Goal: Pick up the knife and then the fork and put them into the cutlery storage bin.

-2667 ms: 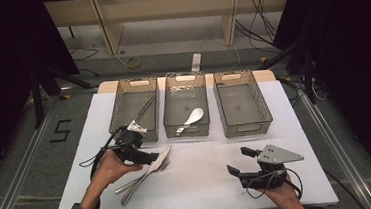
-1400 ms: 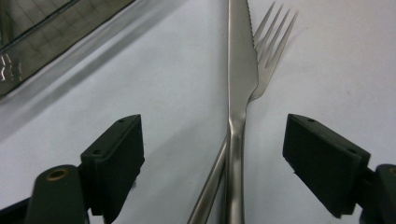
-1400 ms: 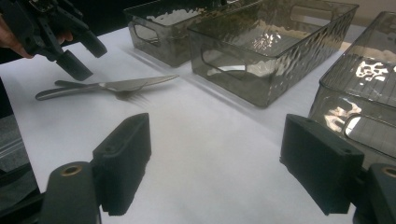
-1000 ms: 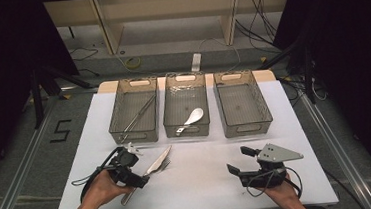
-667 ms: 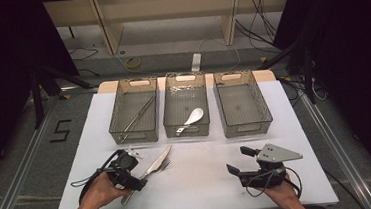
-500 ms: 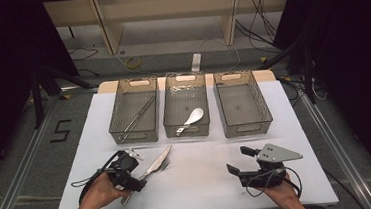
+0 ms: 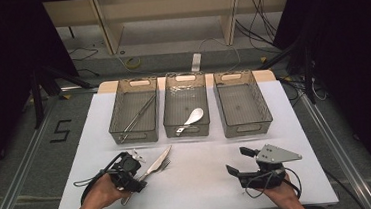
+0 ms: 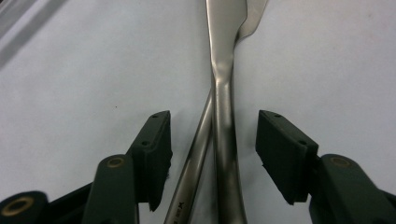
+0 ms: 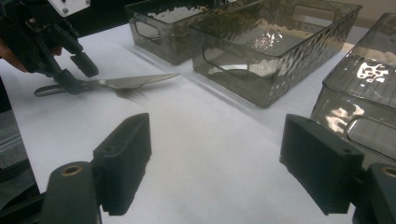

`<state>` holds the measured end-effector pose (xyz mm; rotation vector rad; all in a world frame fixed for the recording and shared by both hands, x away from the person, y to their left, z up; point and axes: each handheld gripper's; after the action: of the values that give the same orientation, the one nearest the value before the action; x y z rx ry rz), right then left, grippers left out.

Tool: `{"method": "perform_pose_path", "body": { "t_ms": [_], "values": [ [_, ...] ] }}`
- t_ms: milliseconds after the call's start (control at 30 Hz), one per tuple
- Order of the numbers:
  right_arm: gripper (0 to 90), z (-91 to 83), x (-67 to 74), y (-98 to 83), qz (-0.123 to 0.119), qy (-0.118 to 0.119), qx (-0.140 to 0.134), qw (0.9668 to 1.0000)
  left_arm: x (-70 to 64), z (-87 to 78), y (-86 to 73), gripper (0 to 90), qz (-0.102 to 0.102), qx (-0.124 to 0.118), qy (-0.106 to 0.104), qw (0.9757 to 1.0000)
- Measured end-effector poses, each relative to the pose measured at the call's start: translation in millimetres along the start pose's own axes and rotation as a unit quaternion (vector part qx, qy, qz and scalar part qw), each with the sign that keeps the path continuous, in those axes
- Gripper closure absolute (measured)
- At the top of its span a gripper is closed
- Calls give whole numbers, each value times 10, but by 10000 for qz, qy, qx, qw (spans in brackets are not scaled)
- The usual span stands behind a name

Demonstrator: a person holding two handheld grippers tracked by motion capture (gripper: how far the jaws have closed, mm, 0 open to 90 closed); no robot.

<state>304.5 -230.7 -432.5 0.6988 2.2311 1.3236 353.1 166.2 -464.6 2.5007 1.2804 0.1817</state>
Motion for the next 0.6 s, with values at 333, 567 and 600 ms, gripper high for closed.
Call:
{"method": "perform_pose_path", "body": {
  "t_ms": [333,567,600],
  "values": [
    [255,7,6,1,-35,12,23,10000,-5,12,7,575,112,54,-81,9999],
    [256,8,8,2,-33,14,23,10000,32,12,21,691,61,61,-148,9999],
    [256,8,9,2,-33,14,24,10000,31,12,22,706,62,59,-153,9998]
  ]
}}
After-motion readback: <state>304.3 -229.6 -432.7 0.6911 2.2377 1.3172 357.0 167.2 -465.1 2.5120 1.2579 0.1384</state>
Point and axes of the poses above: each handheld gripper's, and its own axes: z roughly forward along the jaws, y roughly out of its top, x roughly to its left, and after that the axes turned 10 degrees about -z, right-handed
